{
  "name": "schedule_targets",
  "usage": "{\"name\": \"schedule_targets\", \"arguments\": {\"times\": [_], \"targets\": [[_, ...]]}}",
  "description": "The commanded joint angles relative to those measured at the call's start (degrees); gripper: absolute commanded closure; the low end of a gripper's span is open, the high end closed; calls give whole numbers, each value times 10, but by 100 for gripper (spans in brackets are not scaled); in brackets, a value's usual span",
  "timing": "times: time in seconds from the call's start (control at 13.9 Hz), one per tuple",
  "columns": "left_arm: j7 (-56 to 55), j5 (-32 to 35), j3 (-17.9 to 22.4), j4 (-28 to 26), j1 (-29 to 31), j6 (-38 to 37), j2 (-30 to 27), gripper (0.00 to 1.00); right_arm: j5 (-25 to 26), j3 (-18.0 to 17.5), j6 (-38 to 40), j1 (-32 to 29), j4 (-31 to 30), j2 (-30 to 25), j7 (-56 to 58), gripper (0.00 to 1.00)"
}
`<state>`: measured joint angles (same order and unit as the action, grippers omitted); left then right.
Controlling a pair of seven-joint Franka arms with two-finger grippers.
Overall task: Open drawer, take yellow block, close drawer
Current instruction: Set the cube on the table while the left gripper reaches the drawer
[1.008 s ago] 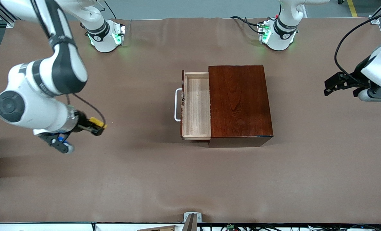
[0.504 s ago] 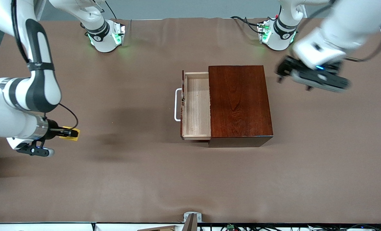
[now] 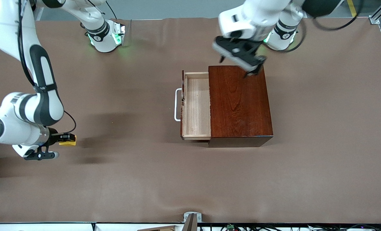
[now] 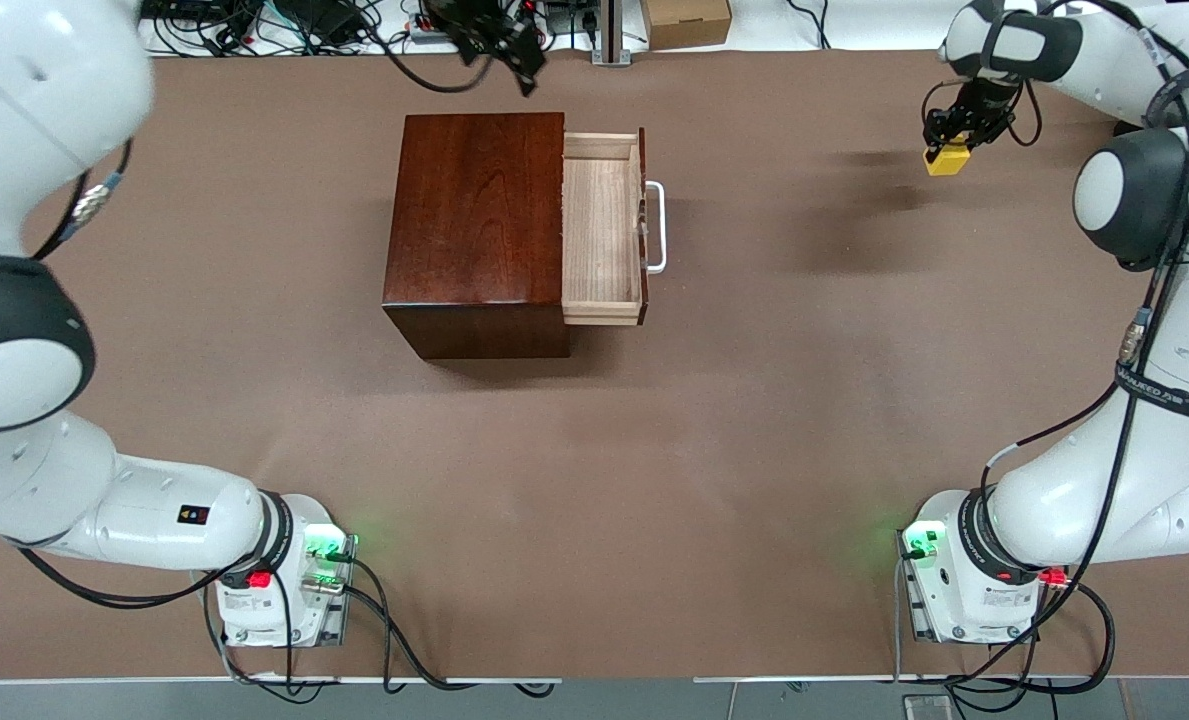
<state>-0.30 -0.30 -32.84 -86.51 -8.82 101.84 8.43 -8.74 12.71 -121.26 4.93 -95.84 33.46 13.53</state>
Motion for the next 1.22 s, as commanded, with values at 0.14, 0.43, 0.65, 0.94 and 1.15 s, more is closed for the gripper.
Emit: {"name": "schedule_targets", "arguments": {"times": [0.14,0.43,0.65,0.94,1.15], "targets": [[22,132,-2,113,-132,63,170,0,2,-9,-28,-5,6,30,-39,100],[70,195,13,133,-186,162,265,0,6,-13,-38,0,5,41,-90,100],[171,205,19,133,-203,194,314,0,4,-14,-40,0,4,51,-94,100],[260,204,34,131,-211,195,335,0,2,-15,-40,0,5,64,-93,77],[306,205,34,130,-211,195,357,0,2,-14,-37,-2,5,58,-91,0]]}}
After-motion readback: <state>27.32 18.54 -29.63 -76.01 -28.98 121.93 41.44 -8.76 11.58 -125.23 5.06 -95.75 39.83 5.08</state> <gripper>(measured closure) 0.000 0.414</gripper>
